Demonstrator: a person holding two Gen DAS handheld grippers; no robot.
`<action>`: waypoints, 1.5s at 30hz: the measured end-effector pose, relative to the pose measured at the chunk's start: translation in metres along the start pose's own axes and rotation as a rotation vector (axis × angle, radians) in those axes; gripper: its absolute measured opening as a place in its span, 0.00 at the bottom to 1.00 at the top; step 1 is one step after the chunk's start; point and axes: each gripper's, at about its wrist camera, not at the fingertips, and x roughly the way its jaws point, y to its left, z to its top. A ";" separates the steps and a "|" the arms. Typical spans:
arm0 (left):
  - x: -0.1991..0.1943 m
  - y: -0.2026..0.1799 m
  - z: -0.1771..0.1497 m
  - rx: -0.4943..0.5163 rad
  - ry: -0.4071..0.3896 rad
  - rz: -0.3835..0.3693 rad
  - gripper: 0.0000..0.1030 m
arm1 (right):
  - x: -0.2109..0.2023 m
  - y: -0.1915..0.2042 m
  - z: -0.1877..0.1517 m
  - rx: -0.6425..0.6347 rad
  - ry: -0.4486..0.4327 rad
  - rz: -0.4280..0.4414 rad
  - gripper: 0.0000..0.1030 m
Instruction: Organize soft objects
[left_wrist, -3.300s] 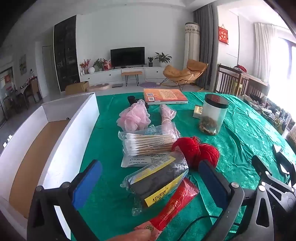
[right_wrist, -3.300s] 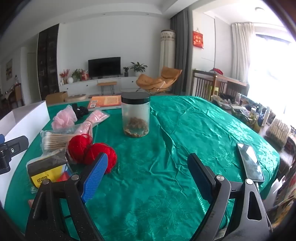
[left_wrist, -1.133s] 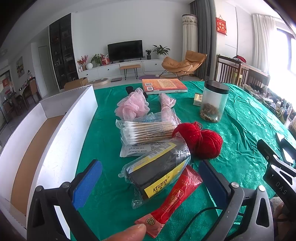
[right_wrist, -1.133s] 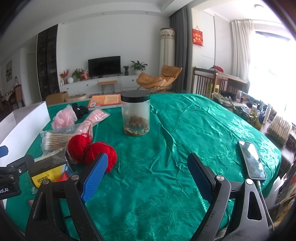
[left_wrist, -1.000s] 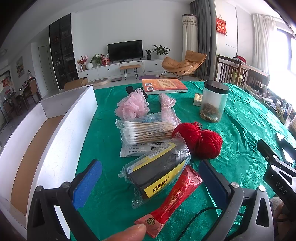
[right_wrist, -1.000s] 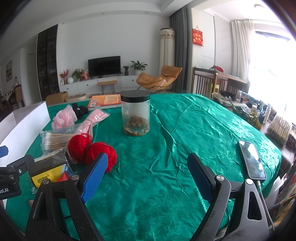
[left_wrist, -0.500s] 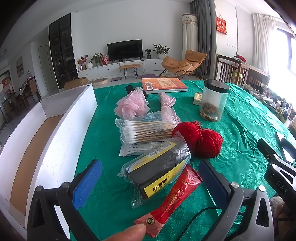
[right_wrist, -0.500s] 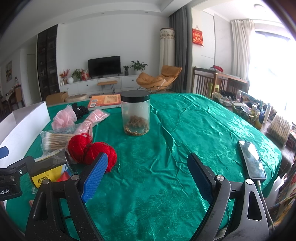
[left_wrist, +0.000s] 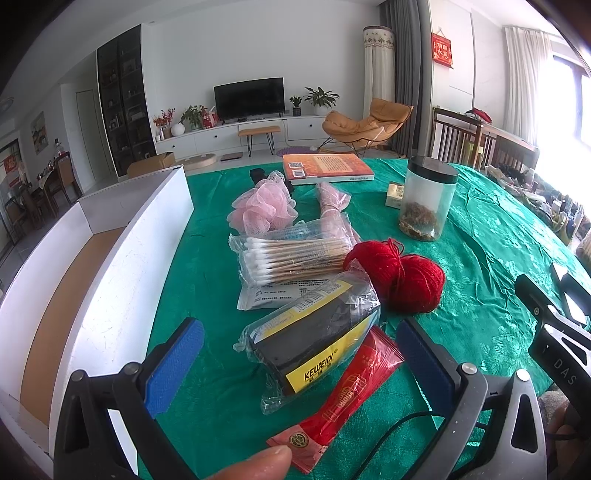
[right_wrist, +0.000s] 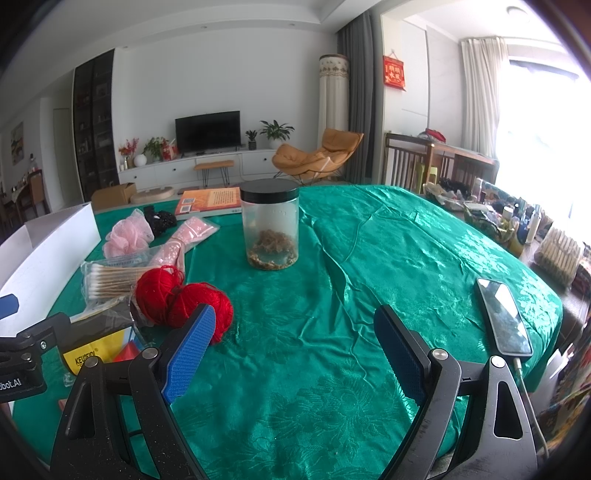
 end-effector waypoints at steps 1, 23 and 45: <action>0.000 0.000 0.000 0.000 0.001 0.000 1.00 | 0.000 0.000 0.000 0.000 0.000 0.000 0.87; 0.002 -0.002 -0.002 0.000 0.004 -0.001 1.00 | 0.001 -0.001 0.000 0.003 0.002 0.002 0.87; 0.004 -0.003 -0.005 -0.002 0.007 -0.002 1.00 | 0.002 -0.002 -0.001 0.005 0.004 0.003 0.87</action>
